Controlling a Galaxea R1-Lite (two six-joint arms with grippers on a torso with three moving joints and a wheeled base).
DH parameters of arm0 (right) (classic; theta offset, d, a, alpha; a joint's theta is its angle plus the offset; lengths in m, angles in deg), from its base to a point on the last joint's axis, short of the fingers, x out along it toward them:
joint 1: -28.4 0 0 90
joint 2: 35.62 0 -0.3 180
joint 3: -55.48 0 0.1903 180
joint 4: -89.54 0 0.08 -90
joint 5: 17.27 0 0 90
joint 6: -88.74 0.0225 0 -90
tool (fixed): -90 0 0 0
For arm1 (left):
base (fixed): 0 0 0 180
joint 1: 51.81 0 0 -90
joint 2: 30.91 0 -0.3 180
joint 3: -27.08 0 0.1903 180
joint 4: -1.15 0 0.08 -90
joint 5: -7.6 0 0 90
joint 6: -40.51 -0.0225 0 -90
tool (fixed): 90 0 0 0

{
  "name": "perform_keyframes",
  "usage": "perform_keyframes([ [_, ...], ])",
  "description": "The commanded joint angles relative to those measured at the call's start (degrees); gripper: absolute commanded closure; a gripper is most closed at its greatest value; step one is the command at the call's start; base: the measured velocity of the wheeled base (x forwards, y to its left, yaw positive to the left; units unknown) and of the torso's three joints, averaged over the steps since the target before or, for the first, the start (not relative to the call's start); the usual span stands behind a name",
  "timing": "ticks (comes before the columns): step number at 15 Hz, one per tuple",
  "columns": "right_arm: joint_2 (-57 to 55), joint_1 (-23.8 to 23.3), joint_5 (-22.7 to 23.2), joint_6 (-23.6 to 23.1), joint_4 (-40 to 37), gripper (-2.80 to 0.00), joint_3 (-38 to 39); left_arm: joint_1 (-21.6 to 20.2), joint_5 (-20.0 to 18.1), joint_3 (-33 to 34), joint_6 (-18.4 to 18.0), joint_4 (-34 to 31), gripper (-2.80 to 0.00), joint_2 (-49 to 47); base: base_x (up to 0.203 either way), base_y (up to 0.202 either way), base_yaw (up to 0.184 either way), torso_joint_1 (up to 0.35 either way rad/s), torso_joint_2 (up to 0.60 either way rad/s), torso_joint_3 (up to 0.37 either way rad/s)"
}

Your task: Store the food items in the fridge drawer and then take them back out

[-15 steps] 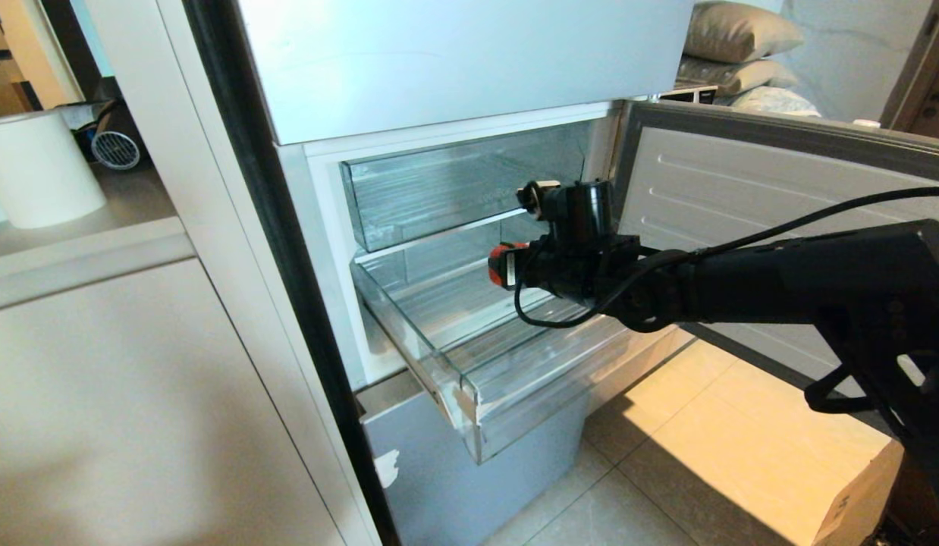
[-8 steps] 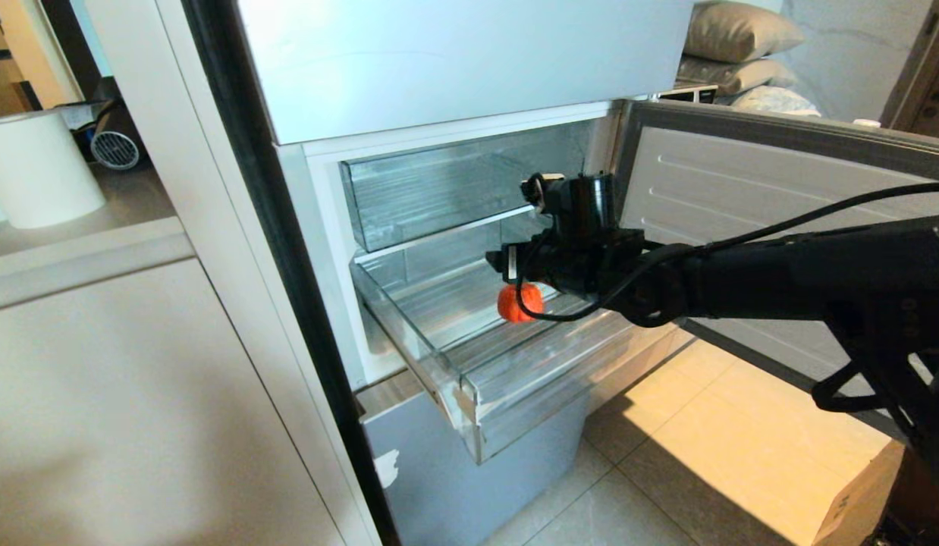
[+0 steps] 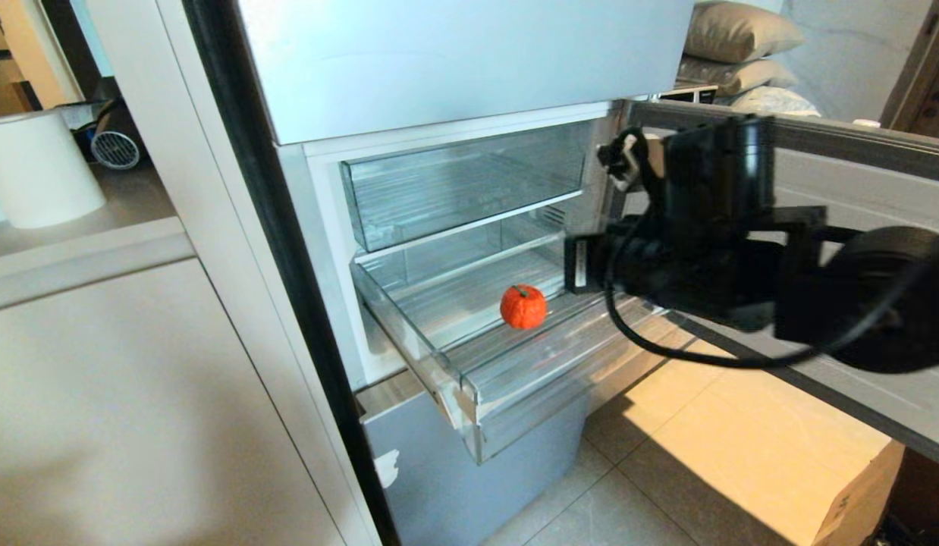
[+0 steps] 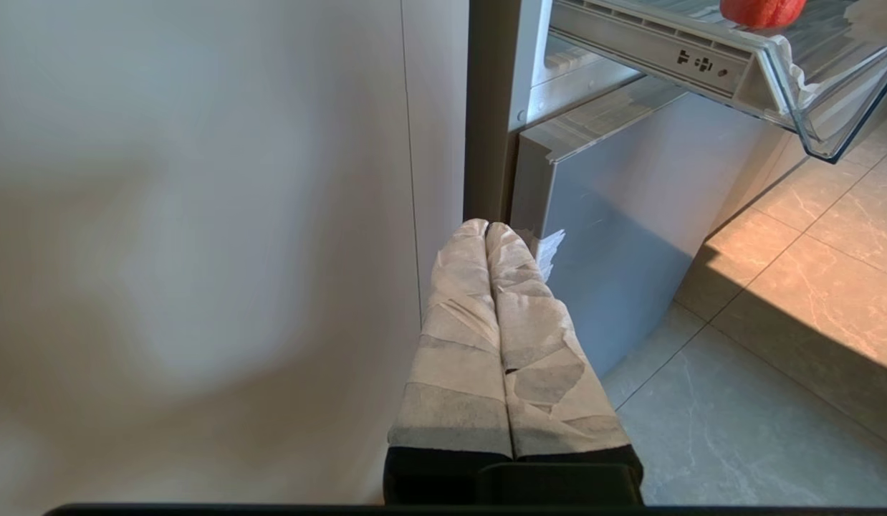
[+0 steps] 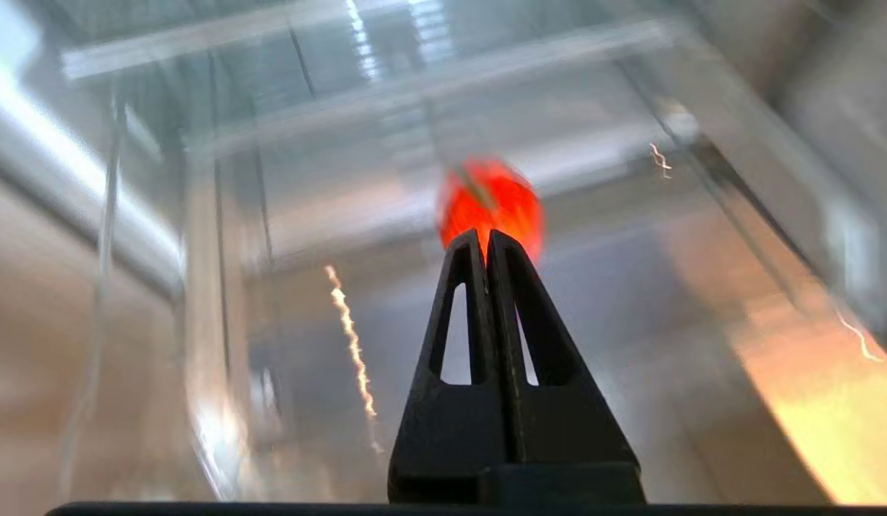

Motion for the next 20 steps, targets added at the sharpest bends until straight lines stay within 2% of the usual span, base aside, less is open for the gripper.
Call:
perform_keyframes([
  [1, 16.6, 1.4, -2.8, 0.6, 0.2, 0.00, 13.3, 0.0, 0.0, 0.0, 0.0, 0.0, 0.00, 0.0, 0.000, 0.000, 0.000, 0.000, 0.00, 0.000],
  [2, 20.0, 1.6, -5.2, 1.2, 0.2, 0.00, 17.7, 0.0, 0.0, 0.0, 0.0, 0.0, 0.00, 0.0, 0.000, 0.000, 0.000, 0.000, 0.00, 0.000],
  [3, 22.8, 1.9, -10.8, 3.0, 0.3, 0.00, 21.2, 0.0, 0.0, 0.0, 0.0, 0.0, 0.00, 0.0, 0.000, 0.000, 0.000, 0.000, 0.00, 0.000],
  [4, 24.7, 2.0, -15.7, 7.2, 0.3, 0.00, 22.6, 0.0, 0.0, 0.0, 0.0, 0.0, 0.00, 0.0, 0.000, 0.000, 0.000, 0.000, 0.00, 0.000],
  [5, 26.4, 1.8, -17.7, 10.7, 0.3, 0.00, 24.1, 0.0, 0.0, 0.0, 0.0, 0.0, 0.00, 0.0, 0.000, 0.000, 0.000, 0.000, 0.00, 0.000],
  [7, 27.5, -2.6, -19.4, 13.0, 0.5, 0.00, 26.8, 0.0, 0.0, 0.0, 0.0, 0.0, 0.00, 0.0, 0.000, 0.000, 0.000, 0.000, 0.00, 0.000],
  [8, 28.3, -6.4, -20.3, 13.1, 0.6, -2.80, 27.7, 0.0, 0.0, 0.0, 0.0, 0.0, 0.00, 0.0, 0.000, 0.000, 0.000, 0.000, 0.00, 0.000],
  [9, 29.3, -10.5, -20.9, 13.2, 0.6, -2.80, 28.8, 0.0, 0.0, 0.0, 0.0, 0.0, 0.00, 0.0, 0.000, 0.000, 0.000, 0.000, 0.00, 0.000],
  [14, 39.3, -38.9, -22.5, 13.1, 0.8, -2.80, 32.7, -0.1, 0.0, 0.0, 0.0, 0.0, 0.00, 0.0, 0.000, 0.000, 0.000, 0.000, 0.00, 0.000],
  [15, 43.1, -42.6, -21.6, 12.4, 0.8, -2.80, 33.8, 0.0, 0.0, 0.0, 0.0, 0.0, 0.00, 0.0, 0.000, 0.000, 0.000, 0.000, 0.00, 0.000],
  [18, 53.3, -49.7, -19.5, 9.8, 0.5, -2.80, 36.4, 0.0, 0.0, 0.0, 0.0, 0.0, 0.00, 0.0, 0.000, 0.000, 0.000, 0.000, 0.00, 0.000],
  [20, 55.0, -56.5, -18.5, 8.9, 0.3, -2.80, 36.7, 0.0, 0.0, 0.0, 0.0, 0.0, 0.00, 0.0, 0.000, 0.000, 0.000, 0.000, 0.00, 0.000],
])
